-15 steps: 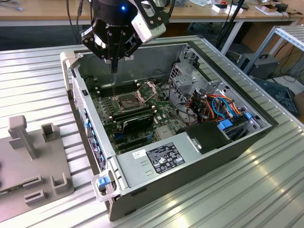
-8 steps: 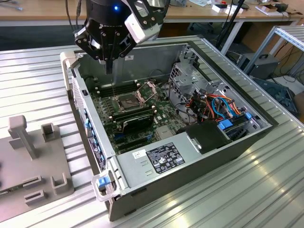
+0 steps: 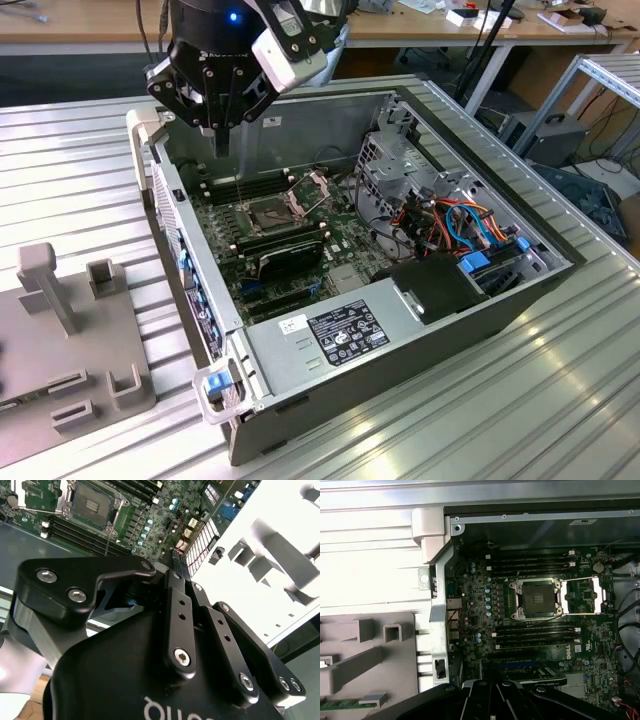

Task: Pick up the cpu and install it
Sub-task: 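Reach for the cpu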

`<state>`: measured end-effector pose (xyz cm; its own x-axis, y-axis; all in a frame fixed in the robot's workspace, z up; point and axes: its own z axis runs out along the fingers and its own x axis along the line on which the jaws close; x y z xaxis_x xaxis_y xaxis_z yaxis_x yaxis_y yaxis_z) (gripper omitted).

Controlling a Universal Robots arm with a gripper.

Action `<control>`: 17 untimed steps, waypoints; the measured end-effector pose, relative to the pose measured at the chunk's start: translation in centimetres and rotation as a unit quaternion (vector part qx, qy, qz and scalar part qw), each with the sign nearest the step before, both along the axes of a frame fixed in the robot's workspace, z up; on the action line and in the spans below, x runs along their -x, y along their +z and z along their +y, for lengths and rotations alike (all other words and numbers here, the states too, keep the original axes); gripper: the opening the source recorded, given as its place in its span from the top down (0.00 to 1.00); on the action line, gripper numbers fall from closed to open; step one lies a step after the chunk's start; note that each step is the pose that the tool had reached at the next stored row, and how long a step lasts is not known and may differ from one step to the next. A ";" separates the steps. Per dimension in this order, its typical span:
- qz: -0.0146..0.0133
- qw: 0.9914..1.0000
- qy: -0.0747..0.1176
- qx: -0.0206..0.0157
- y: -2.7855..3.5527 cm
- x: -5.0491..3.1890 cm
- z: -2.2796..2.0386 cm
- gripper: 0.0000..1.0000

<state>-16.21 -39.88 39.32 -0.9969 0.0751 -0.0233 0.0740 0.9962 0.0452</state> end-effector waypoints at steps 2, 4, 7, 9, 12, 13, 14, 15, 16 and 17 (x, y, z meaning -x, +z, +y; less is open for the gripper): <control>0.000 1.000 0.000 0.000 0.01 0.01 0.00 0.89; 0.000 1.000 0.000 0.000 0.00 0.02 0.00 0.89; 0.000 1.000 0.000 0.000 0.00 0.03 0.00 0.89; 0.000 1.000 0.000 0.000 0.00 0.12 0.00 0.89; 0.000 1.000 0.000 0.000 0.01 0.38 0.00 0.89; 0.000 1.000 0.000 0.000 0.01 0.54 0.00 0.89; 0.000 1.000 0.000 0.000 0.00 0.62 0.00 0.89; 0.000 1.000 0.000 0.000 0.00 0.72 0.00 0.89; 0.000 1.000 0.000 0.000 0.00 0.83 0.00 0.89; 0.000 1.000 0.000 0.000 0.01 0.90 0.00 0.89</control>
